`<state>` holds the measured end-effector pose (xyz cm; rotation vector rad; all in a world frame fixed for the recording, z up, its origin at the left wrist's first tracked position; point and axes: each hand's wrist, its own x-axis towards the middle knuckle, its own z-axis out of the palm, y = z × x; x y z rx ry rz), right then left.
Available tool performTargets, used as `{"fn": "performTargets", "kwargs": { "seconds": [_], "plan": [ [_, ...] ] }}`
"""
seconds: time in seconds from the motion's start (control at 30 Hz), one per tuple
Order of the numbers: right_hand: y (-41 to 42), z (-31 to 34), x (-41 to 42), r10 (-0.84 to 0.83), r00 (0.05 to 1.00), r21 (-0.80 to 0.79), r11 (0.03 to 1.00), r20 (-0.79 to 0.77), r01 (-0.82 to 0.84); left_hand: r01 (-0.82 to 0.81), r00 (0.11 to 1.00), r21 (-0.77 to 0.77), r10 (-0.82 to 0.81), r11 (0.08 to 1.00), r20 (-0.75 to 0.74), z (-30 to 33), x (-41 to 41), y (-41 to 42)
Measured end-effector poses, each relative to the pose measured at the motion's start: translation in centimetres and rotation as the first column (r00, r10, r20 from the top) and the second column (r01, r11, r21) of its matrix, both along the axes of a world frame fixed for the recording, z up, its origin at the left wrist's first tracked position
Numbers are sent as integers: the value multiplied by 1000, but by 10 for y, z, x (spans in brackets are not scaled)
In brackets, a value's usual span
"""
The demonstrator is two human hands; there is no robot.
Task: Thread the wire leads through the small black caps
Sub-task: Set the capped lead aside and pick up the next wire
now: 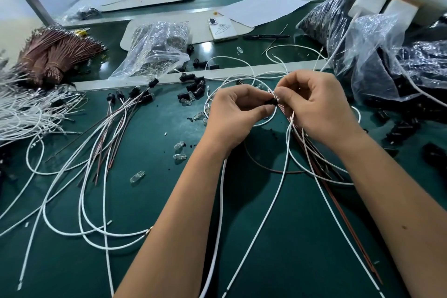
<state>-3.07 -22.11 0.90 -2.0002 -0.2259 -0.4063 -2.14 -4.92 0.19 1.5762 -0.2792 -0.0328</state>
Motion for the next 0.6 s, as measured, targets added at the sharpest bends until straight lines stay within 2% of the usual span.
{"fn": "performTargets", "kwargs": {
  "seconds": [0.1,0.2,0.3,0.37,0.47,0.6],
  "plan": [
    [7,1,-3,-13,1000,184,983,16,10,-2,996,-100,-6,995,-85,3,-2,-3],
    [13,2,-4,-5,1000,391,920,9,1,17,987,-186,-46,982,-154,5,-4,-5],
    [16,5,-6,-3,996,639,767,-91,61,32,972,-274,-94,961,-216,6,-6,-7],
    [15,10,-6,57,980,751,651,-190,108,31,957,-321,-120,947,-263,9,-6,-6],
    [12,15,-6,190,948,833,541,-254,115,27,929,-400,-170,916,-329,12,-5,-4],
    [9,16,-7,130,960,800,586,-250,129,29,908,-427,-202,904,-366,12,-6,-6]
  ]
}}
